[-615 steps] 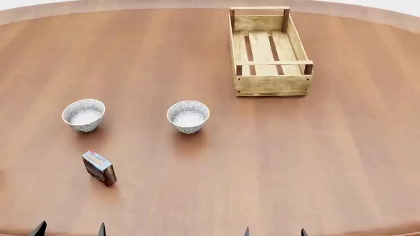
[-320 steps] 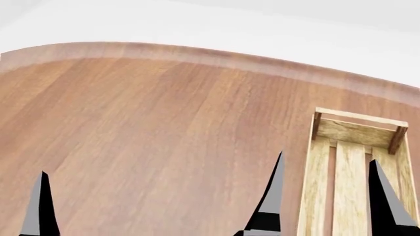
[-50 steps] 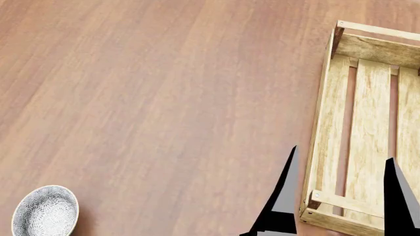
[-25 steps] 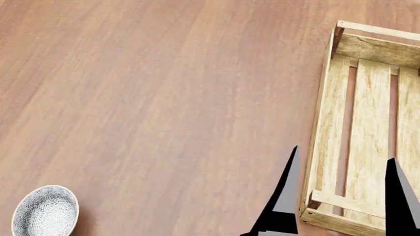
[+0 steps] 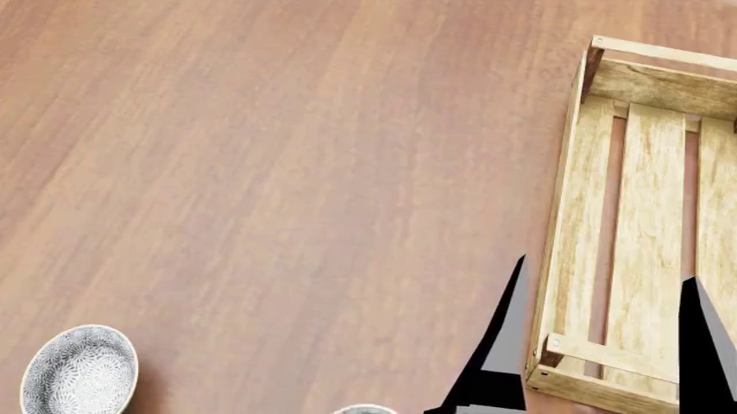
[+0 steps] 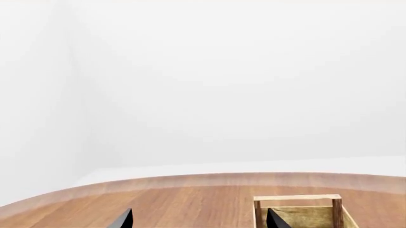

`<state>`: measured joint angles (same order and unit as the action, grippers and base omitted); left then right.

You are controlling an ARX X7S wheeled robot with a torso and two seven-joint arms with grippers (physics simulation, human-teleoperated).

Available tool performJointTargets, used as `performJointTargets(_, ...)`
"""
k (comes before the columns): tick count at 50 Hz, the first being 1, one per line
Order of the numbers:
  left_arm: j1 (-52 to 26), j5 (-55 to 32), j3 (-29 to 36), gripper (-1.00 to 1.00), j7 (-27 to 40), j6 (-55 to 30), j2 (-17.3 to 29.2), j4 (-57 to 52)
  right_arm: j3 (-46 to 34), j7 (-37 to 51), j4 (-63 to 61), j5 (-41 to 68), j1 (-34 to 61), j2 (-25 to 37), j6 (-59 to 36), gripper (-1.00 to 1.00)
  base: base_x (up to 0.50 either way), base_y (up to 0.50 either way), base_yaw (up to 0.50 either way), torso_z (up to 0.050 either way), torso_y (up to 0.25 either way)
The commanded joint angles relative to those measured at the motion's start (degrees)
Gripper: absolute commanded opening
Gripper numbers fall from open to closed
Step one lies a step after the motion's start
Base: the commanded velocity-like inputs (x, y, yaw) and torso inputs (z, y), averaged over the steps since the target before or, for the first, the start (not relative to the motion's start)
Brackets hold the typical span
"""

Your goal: Stack the right bowl on the left bowl and place them in the tray.

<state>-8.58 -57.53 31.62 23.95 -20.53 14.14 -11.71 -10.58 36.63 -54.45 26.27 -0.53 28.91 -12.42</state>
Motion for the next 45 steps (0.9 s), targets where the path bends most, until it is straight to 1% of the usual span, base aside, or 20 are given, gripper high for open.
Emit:
performJointTargets(1, -0.23, -2.40, -0.51, -1.00, 2.41, -0.58, 0.74, -5.63, -0.10, 0.25, 0.04, 0.18, 0.11, 0.28, 0.11, 1.00, 0.00, 0.00, 0.00, 0.000, 0.000)
performJointTargets(7, -1.28, -5.05, -1.91, -1.00, 5.42, -1.59, 1.68, -10.41, -0.02, 0.52, -0.28, 0.34, 0.11, 0.51, 0.07, 1.00, 0.00, 0.00, 0.00, 0.000, 0.000)
performJointTargets(17, -3.55, -7.90, -4.25, -1.00, 8.67, -2.64, 3.53, -14.12, -0.29, 0.82, -0.43, 0.34, 0.27, 0.70, 0.06, 1.00, 0.00, 0.00, 0.00, 0.000, 0.000)
performJointTargets(28, -5.79, -10.65, -6.96, -1.00, 10.84, -3.12, 5.47, -15.10, -0.04, 1.51, -1.30, 0.86, 0.31, 1.22, -0.19, 1.00, 0.00, 0.00, 0.00, 0.000, 0.000)
performJointTargets(38, -9.14, -14.26, -10.66, -1.00, 14.33, -3.88, 8.16, -16.36, 0.19, 1.91, -1.53, 1.25, 0.26, 1.61, 0.06, 1.00, 0.00, 0.00, 0.00, 0.000, 0.000)
performJointTargets(45, -10.67, -15.81, -13.04, -1.00, 15.02, -3.64, 9.89, -15.48, 0.42, 1.99, -1.26, 1.46, 0.07, 1.83, 0.61, 1.00, 0.00, 0.00, 0.00, 0.000, 0.000)
